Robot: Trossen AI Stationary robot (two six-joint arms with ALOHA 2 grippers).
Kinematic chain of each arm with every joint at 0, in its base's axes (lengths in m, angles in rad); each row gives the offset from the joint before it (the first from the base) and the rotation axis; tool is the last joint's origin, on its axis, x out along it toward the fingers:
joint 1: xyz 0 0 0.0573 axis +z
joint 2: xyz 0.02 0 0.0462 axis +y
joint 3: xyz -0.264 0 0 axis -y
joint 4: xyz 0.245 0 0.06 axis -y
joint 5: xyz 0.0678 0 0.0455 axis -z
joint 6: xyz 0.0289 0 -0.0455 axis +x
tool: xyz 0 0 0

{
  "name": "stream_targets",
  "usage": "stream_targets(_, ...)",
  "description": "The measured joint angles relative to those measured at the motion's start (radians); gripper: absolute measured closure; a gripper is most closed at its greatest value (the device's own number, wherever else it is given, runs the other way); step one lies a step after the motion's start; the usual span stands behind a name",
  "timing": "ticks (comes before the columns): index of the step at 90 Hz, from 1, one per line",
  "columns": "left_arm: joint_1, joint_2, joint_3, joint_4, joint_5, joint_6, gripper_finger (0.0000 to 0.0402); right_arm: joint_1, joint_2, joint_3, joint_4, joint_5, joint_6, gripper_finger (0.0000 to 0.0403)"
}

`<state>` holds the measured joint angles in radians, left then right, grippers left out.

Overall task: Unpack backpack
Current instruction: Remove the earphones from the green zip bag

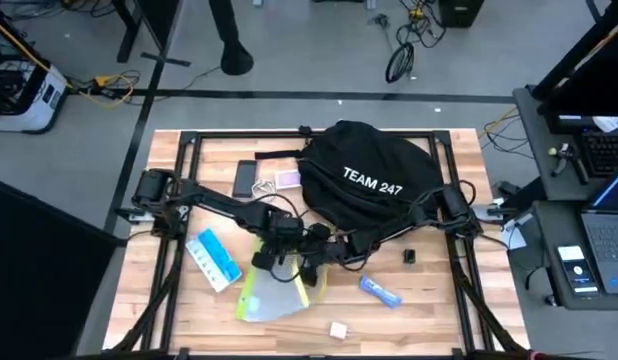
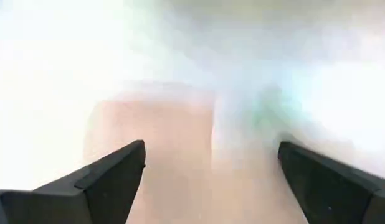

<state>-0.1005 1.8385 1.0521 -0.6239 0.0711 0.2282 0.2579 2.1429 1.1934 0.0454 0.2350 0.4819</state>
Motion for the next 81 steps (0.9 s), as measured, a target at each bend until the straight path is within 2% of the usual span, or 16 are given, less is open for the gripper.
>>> stream_targets(26,0.001,-0.003,-0.052,0.069,0.007,-0.064,0.0268,0.022,-0.038,0.002,-0.105,-0.091,0.047,0.0051)
stream_targets(46,0.001,-0.002,-0.054,0.088,0.008,-0.065,0.0268,0.048,-0.131,-0.007,-0.329,-0.102,0.069,0.0051)
stream_targets(68,0.000,-0.037,-0.065,0.124,0.007,-0.067,0.0268,0.031,-0.157,-0.013,-0.207,0.024,0.003,0.0051)
stream_targets(81,-0.004,-0.054,-0.065,0.130,0.007,-0.064,0.0268,-0.009,-0.153,-0.013,-0.169,0.043,-0.062,0.0051)
